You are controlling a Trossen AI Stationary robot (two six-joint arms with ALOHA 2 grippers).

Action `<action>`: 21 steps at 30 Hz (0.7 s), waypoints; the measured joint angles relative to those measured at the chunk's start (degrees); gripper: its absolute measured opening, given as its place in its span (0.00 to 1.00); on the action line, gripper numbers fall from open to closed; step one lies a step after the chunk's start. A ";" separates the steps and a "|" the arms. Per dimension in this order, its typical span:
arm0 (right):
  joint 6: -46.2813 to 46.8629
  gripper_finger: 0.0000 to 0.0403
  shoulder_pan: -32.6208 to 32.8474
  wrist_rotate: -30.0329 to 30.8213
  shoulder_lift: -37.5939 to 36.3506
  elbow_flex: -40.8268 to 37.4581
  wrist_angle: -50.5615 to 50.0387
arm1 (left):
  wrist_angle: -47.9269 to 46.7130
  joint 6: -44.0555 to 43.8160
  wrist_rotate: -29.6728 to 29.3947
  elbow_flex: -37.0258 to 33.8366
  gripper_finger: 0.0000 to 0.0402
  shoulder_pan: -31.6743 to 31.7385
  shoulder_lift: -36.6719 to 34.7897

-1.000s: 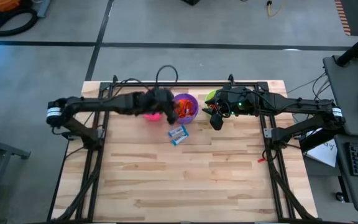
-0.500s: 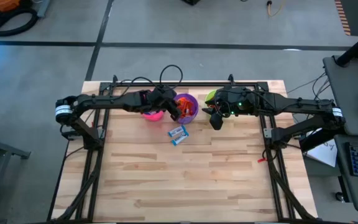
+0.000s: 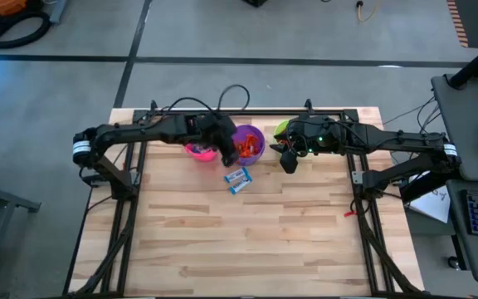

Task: Organize candy in baskets
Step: Put the white chocolate into the pink bucket

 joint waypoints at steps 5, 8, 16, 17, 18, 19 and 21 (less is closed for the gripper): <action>-0.04 0.41 0.00 -0.01 0.00 0.00 -0.34 | -2.36 1.35 2.56 -1.41 0.44 -7.10 -0.97; -0.13 0.41 0.00 -0.02 0.00 0.00 -0.61 | 1.22 -1.02 1.17 -5.69 0.43 -12.28 -1.12; -0.57 0.41 0.00 -0.02 0.00 0.00 -1.39 | 23.40 -12.72 -6.67 -24.09 0.38 -21.57 -1.06; -0.67 0.41 0.00 -0.02 0.00 0.00 -1.46 | 25.73 -13.80 -8.36 -26.08 0.38 -21.92 -1.06; -0.72 0.41 0.00 -0.04 0.00 0.00 -1.43 | 28.09 -14.71 -9.77 -27.89 0.37 -22.16 -1.06; -0.72 0.41 0.00 -0.04 0.00 0.00 -1.42 | 31.07 -15.37 -11.01 -29.70 0.37 -22.19 -1.06; -0.72 0.41 0.00 -0.04 0.00 0.00 -1.41 | 36.64 -15.73 -12.66 -32.65 0.36 -22.16 -1.02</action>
